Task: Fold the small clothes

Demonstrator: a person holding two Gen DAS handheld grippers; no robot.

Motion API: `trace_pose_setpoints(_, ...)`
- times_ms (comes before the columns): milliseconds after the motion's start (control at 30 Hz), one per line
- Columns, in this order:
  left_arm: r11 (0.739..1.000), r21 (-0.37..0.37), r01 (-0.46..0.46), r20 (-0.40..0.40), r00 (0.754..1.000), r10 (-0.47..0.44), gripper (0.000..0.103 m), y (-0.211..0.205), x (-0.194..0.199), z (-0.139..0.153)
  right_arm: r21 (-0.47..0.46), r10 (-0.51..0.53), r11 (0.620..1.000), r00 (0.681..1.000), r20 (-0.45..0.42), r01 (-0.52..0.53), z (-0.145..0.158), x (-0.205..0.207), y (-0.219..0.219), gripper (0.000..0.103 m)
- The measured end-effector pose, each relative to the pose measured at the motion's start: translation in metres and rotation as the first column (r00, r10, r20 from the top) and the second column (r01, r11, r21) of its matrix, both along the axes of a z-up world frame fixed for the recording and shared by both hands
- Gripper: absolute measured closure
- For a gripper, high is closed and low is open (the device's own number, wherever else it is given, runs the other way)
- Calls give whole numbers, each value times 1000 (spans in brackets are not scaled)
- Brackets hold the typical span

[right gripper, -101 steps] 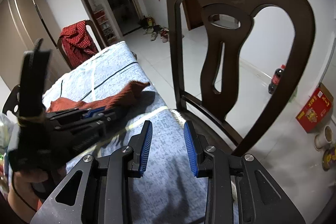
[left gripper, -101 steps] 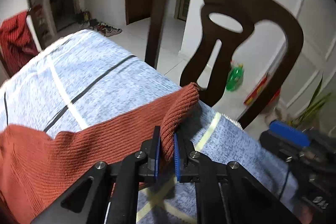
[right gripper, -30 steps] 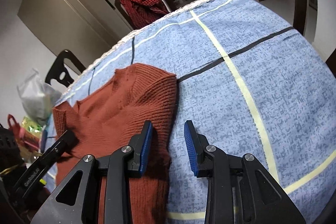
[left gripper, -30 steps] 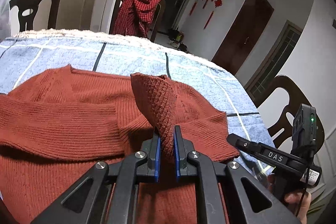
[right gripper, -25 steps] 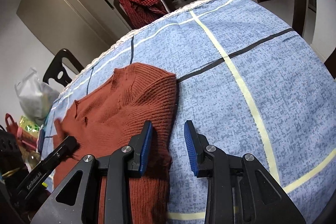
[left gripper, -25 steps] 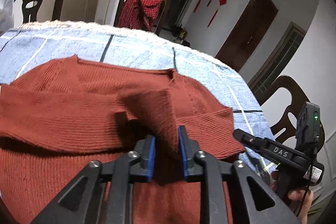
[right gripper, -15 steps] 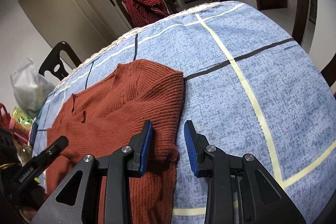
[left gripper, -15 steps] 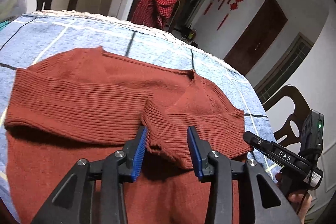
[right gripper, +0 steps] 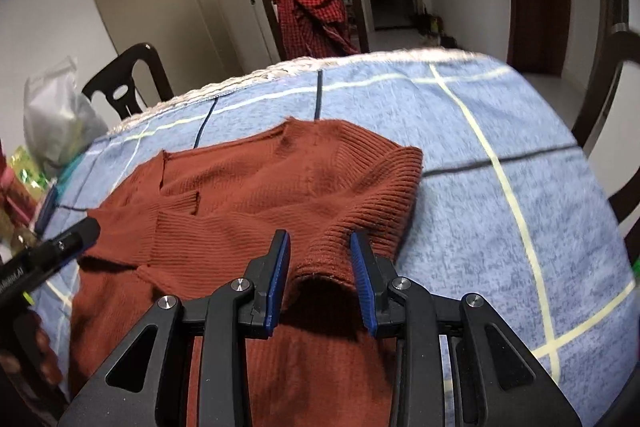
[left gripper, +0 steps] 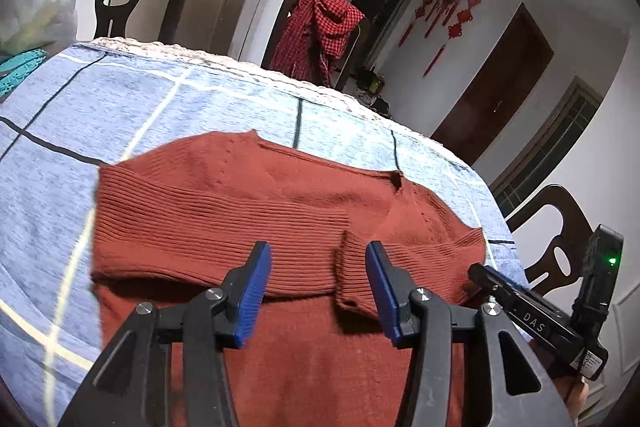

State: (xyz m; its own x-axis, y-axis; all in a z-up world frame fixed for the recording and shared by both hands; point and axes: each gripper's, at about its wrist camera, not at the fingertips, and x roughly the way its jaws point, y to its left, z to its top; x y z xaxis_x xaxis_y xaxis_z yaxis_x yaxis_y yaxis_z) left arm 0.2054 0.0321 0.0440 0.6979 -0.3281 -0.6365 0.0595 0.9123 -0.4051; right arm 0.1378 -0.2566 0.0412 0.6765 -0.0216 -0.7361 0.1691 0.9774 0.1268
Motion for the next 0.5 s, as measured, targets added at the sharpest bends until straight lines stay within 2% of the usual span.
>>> trace_pose_setpoints(67, 1000, 19, 0, -15, 1000, 0, 51, 5, 1, -3, -60, -60, 996, 998, -17, 59, 1, -1, 4, 71)
trace_pose_setpoints(167, 999, 41, 17, -36, 999, -15, 51, 12, 2, -9, -53, -95, 994, 994, -50, 92, -2, -3, -2, 71)
trace_pose_setpoints(233, 998, 57, 24, -56, 998, -20, 51, 15, 4, -13, -102, -122, 988, 991, -48, 116, -1, -5, -1, 71)
trace_pose_setpoints(300, 997, 70, 36, -77, 997, -31, 51, 18, 5, -17, -85, -77, 994, 997, -11, 76, 4, -7, 5, 71)
trace_pose_setpoints(400, 995, 93, 42, -119, 992, -31, 51, 21, 6, -25, 47, 81, 996, 997, 8, -81, 5, 2, 20, 71)
trace_pose_setpoints(500, 996, 84, 35, -125, 992, -24, 51, 27, 2, -27, 48, 241, 970, 971, -4, -240, -1, 13, 49, 71)
